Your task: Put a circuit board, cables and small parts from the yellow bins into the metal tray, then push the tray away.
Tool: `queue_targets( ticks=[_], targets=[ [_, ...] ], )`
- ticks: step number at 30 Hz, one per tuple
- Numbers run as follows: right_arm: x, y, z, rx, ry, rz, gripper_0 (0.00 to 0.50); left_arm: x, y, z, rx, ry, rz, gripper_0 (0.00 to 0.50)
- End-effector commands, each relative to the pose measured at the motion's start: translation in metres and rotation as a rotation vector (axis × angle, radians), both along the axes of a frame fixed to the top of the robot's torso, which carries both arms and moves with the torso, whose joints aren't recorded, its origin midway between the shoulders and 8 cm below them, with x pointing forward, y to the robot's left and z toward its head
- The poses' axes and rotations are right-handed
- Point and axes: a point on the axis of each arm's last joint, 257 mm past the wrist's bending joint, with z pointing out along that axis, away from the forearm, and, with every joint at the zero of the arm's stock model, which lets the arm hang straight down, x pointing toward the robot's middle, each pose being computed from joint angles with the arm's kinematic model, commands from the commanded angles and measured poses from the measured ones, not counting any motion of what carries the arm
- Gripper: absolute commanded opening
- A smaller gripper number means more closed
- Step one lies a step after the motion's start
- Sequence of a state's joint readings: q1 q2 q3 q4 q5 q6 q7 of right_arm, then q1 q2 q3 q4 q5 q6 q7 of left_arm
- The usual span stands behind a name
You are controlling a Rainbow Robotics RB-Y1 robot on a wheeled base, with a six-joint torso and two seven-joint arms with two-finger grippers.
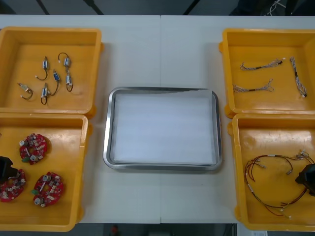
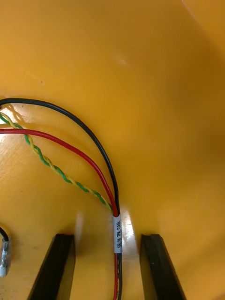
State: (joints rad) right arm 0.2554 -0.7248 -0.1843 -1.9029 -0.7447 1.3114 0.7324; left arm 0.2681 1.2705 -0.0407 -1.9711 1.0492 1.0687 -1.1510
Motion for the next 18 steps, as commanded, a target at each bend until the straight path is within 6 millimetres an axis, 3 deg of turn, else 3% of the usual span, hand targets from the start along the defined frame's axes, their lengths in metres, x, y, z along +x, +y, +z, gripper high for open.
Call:
queue_targets(
  ticks=[1,5,6,13,18],
  targets=[
    [-0.013,0.007,-0.014,-0.008,0.023,0.042,0.231,-0.019,0.004,-0.011,0.005,0.056,-0.01,0.5],
    [-0.014,0.007,-0.015,-0.008,0.026,0.041,0.027,-0.019,0.0,-0.013,-0.019,0.055,0.006,0.5],
    [-0.014,0.006,-0.014,-0.009,0.026,0.042,0.006,-0.019,0.0,-0.013,-0.02,0.054,0.007,0.5],
    [-0.014,0.005,-0.013,-0.009,0.023,0.038,0.0,-0.02,0.001,-0.02,-0.056,0.056,0.048,0.5],
    [-0.006,-0.002,0.003,-0.029,-0.005,0.045,0.0,-0.018,-0.003,-0.026,-0.073,0.039,0.052,0.5]
  ],
)
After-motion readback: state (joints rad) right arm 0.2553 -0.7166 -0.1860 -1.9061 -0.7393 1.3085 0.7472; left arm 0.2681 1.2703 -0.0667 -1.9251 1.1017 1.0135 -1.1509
